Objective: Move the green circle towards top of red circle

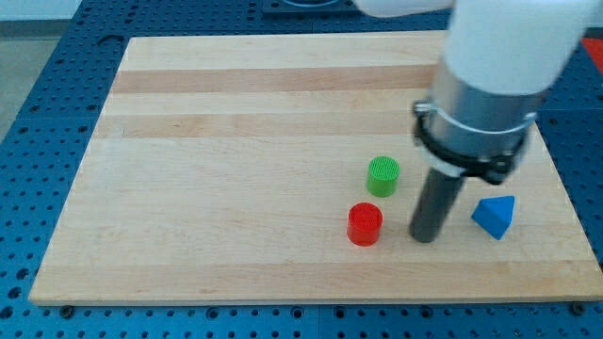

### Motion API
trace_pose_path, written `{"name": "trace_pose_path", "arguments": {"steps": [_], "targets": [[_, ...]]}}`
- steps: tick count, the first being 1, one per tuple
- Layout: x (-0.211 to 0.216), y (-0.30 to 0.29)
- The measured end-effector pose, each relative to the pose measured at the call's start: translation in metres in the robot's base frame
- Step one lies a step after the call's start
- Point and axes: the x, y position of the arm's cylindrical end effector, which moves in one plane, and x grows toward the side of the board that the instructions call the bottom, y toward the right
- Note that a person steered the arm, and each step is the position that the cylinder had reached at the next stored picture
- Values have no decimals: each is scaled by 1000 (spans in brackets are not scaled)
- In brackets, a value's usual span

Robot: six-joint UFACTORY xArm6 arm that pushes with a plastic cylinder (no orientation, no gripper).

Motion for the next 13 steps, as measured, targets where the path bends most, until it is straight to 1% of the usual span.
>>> {"name": "trace_pose_path", "arguments": {"steps": [2, 3, 4, 5, 6, 7, 8, 9, 10, 11, 12, 13], "targets": [[-29, -71], [-29, -79], [-28, -25], [-56, 38], [-104, 45], [-102, -4], [-74, -48], [-67, -58], [-81, -10], [-72, 31], [-40, 38], [-24, 31]]}}
